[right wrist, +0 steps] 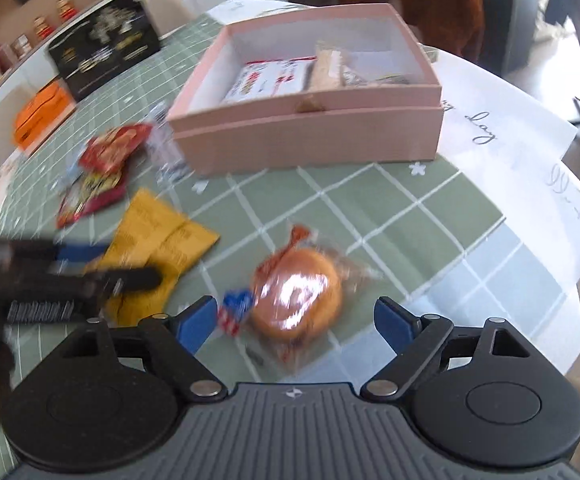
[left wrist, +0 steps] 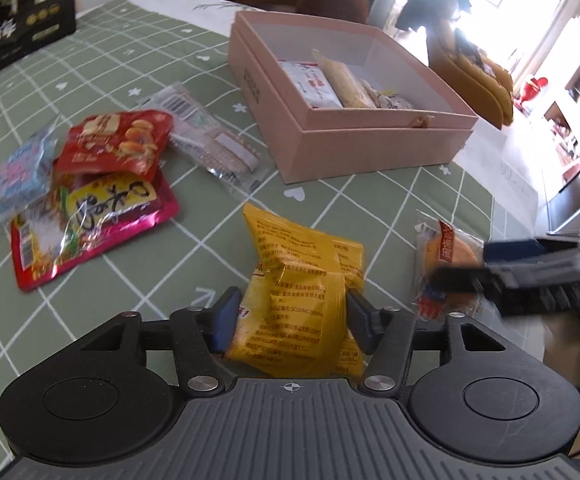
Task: Organize snacks
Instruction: 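Grasp the round bun in clear wrap with the right tool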
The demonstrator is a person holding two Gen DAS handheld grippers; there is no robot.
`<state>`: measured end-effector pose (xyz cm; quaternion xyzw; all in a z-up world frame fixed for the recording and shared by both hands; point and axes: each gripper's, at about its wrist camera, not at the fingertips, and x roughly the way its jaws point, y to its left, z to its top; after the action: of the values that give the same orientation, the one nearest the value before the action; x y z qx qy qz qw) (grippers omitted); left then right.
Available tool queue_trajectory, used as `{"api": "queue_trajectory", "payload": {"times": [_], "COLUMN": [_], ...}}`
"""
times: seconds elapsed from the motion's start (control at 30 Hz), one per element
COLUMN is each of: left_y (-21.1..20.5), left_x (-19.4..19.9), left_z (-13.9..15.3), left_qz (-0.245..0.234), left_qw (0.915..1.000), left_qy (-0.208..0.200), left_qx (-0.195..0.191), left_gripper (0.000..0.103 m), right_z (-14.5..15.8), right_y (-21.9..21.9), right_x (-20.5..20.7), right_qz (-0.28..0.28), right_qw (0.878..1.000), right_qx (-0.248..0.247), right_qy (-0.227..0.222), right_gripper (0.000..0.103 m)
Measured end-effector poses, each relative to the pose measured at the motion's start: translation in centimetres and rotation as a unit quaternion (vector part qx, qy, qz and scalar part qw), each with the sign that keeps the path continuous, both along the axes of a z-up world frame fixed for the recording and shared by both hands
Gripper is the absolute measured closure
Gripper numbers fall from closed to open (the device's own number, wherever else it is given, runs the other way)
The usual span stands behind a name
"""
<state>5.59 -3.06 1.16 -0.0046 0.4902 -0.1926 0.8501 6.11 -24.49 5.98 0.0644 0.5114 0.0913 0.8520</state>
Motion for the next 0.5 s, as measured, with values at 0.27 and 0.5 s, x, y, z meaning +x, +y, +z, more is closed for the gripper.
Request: {"api": "queue_trajectory", "payload": {"times": [0.27, 0.5], "left_y": [-0.6, -1.2], "left_x": [-0.8, -0.2], "left_z": [0.0, -0.2], "left_qz": [-0.006, -0.014], "left_qw": [1.0000, 0.9997], "left_qy": [-0.004, -0.021], "left_qx": [0.004, -0.001], "left_gripper": [0.041, 0.040], "right_z": [-1.2, -1.1], "right_y": [2.5, 3.1], "right_x": [3.1, 2.4], "right_qz": [0.006, 0.049], "right_qw": [0.999, 0.994], "right_qx": [-0.045, -0.097], "right_qy": [-0.003, -0.024], "right_gripper": [0.017, 0.044]}}
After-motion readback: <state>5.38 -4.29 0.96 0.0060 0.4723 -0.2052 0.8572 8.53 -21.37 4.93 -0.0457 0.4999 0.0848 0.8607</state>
